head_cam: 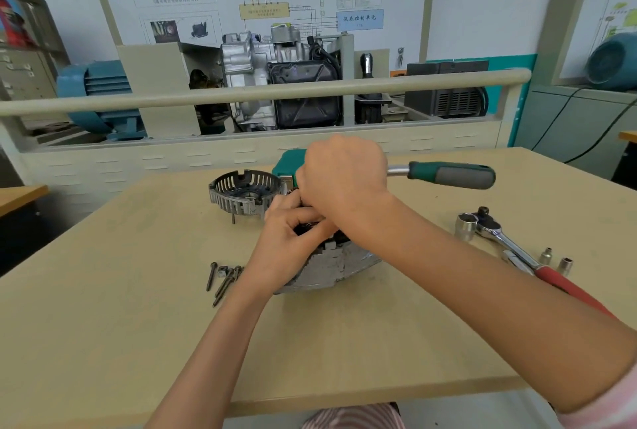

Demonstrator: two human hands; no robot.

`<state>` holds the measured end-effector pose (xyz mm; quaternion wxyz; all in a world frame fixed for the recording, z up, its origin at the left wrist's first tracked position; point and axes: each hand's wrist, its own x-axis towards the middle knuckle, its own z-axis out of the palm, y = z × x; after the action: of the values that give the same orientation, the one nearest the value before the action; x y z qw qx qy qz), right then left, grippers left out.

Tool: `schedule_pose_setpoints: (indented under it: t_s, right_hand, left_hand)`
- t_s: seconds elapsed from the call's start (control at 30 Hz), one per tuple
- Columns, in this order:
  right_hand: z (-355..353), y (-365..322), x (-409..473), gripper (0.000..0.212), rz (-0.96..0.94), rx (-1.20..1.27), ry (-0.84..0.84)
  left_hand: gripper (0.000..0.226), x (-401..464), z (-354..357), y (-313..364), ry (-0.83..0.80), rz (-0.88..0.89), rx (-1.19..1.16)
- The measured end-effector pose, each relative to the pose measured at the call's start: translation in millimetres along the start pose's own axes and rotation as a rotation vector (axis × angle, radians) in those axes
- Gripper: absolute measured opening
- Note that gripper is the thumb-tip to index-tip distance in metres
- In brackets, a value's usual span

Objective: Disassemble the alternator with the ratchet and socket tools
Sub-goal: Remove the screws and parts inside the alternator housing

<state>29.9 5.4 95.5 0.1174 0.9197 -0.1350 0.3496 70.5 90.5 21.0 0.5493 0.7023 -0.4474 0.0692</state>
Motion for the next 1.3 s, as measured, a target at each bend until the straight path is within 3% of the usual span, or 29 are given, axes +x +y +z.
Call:
schedule_pose_setpoints:
  t_s: [0.13, 0.3, 0.47, 0.6, 0.7, 0.8, 0.87, 0.97, 1.03, 1.2, 1.3]
  right_hand:
    - [1.3, 10.9, 4.8, 0.039, -0.185, 0.086, 0.007]
    - [0.3, 28.0, 7.1, 0.045, -0.398, 0.426, -0.084]
    - [-3.8, 19.6, 4.1, 0.039, -0.330, 0.246, -0.096]
    - [-0.5, 7.1, 0.5, 0.040, -0.053, 0.026, -0.033]
    - [-1.6, 9.8, 4.7, 0.040, -0.171, 0.071, -0.040]
    - [-3.3, 18.6, 9.2, 0.042, -0.402, 0.179, -0.090]
    - [-2.5, 24.5, 10.2, 0.044, -0.465, 0.305, -0.115]
    - [-3.8, 29.4, 10.2, 0.045, -0.457, 0.396, -0.115]
    - [-5.2, 25.0, 8.2, 0.043, -0.441, 0.315, -0.117]
    - [-2.2, 10.7, 5.3, 0.037, -0.149, 0.044, -0.066]
    - [-3.6, 11.8, 7.3, 0.037, -0.240, 0.054, -0.068]
  left_hand:
    - [0.036, -0.8, -4.7, 2.6, -0.067, -0.045, 0.030]
    - [0.017, -3.0, -7.0, 4.9, -0.116, -0.039, 0.042]
    - [0.012, -1.5, -7.7, 3.9, -0.076, -0.034, -0.033]
    - [0.024, -0.3, -4.4, 1.4, -0.063, -0.033, -0.033]
    - [0.040, -2.4, -4.8, 3.5, -0.054, -0.062, -0.013]
    - [0.023, -2.9, -7.1, 2.3, -0.091, -0.080, -0.018]
    - [0.025, -3.5, -8.1, 2.8, -0.116, -0.067, 0.011]
    - [0.020, -5.2, -7.4, 6.3, -0.105, -0.057, -0.012]
    - [0.017, -4.7, -6.3, 6.6, -0.074, -0.050, -0.048]
    - [0.035, -3.7, -1.5, 5.6, -0.015, -0.045, -0.083]
    - [0.020, -4.4, -2.6, 6.5, -0.024, -0.049, -0.061]
